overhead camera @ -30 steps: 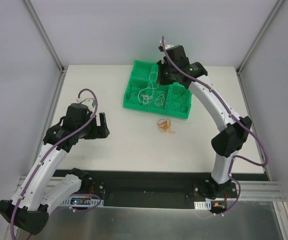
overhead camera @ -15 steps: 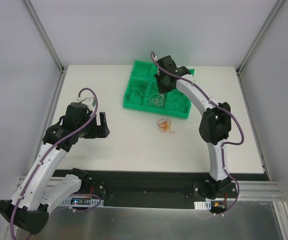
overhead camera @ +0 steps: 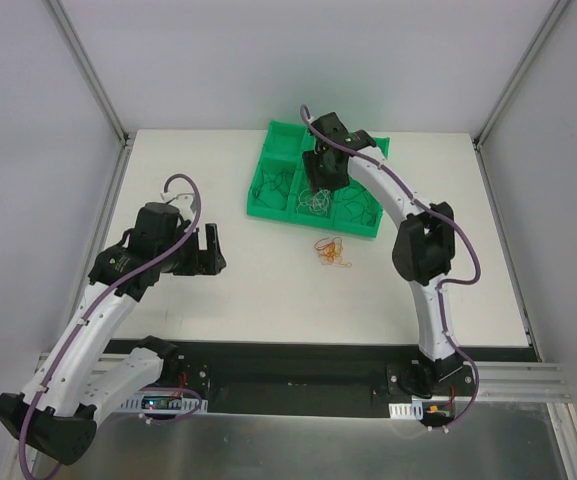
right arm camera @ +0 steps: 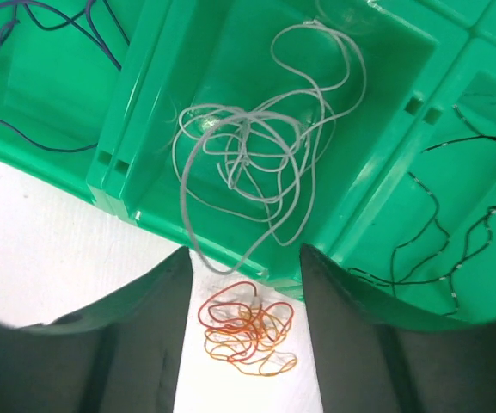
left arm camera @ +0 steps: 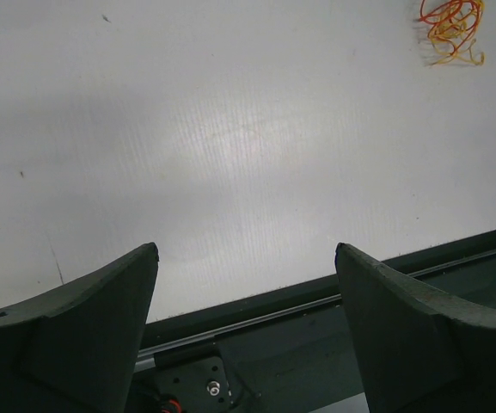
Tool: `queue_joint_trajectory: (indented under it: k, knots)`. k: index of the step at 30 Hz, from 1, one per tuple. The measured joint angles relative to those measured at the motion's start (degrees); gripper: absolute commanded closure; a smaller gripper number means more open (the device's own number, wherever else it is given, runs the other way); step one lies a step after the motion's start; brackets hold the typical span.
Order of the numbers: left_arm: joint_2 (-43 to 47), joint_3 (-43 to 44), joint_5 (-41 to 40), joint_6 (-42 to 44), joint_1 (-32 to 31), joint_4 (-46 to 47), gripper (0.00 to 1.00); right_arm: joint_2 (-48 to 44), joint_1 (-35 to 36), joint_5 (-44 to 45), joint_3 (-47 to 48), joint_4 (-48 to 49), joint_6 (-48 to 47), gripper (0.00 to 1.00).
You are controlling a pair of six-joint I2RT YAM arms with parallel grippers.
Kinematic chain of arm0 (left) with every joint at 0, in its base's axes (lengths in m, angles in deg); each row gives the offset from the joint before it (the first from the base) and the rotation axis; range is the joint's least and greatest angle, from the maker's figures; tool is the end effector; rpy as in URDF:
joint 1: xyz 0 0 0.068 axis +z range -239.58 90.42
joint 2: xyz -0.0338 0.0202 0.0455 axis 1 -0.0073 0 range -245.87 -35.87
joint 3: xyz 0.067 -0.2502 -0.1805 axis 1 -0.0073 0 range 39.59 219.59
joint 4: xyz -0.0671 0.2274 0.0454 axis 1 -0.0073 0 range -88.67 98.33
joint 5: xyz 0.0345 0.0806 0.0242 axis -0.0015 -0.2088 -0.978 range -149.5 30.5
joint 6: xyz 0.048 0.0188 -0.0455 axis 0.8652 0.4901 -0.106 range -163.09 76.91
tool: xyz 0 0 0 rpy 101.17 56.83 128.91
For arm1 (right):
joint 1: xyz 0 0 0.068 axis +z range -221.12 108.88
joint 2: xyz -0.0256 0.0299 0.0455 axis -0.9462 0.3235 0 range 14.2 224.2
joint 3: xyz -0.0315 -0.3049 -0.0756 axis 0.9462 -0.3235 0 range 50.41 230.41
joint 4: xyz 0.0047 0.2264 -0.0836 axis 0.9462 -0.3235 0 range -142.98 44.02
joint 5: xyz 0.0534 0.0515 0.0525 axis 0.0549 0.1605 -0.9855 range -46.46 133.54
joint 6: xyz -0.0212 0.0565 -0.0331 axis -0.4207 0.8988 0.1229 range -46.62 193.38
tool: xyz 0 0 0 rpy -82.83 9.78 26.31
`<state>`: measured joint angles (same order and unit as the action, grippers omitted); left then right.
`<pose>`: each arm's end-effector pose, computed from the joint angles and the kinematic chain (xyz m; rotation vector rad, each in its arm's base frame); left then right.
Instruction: Untangle the cables
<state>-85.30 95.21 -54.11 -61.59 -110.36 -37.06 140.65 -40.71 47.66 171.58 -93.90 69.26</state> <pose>0.1249 -0.0530 0.3496 0.0969 2.2927 -0.4678 0.4407 0.2541 0.2969 -0.7131 2.3948 0.1014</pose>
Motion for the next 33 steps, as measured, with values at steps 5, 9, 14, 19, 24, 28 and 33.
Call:
queue_joint_trajectory:
  k: [5, 9, 14, 19, 24, 28, 33]
  knots:
    - [1.4, -1.2, 0.5, 0.1, -1.1, 0.8, 0.16, -2.7, 0.0, 1.2, 0.6, -3.4, 1.8, 0.24]
    - [1.9, -1.7, 0.6, 0.2, -2.7, 0.9, 0.16, -14.6, 0.0, 1.2, -13.6, -2.3, 4.2, 0.24]
    - [0.7, -1.3, 1.8, 0.2, -4.8, 1.0, 0.16, -31.4, 0.7, -3.3, -38.2, 4.2, 7.5, 0.38]
    - [-3.7, 1.6, 4.0, 0.6, -4.8, 1.4, 0.22, -31.1, 2.7, -6.4, -49.1, 10.5, 10.2, 0.58]
    - [-10.6, 6.4, 9.4, -0.2, -4.9, 1.7, 0.26, -24.3, 3.0, -6.5, -48.6, 14.6, 13.1, 0.69]
    - [-12.5, 7.5, 11.2, -0.2, -5.4, 1.5, 0.26, -22.5, 3.0, -5.8, -47.7, 16.1, 16.2, 0.73]
    - [-11.9, 9.5, 11.0, 0.2, -5.5, 0.0, 0.25, -21.6, 3.2, -3.2, -47.2, 17.5, 20.0, 0.79]
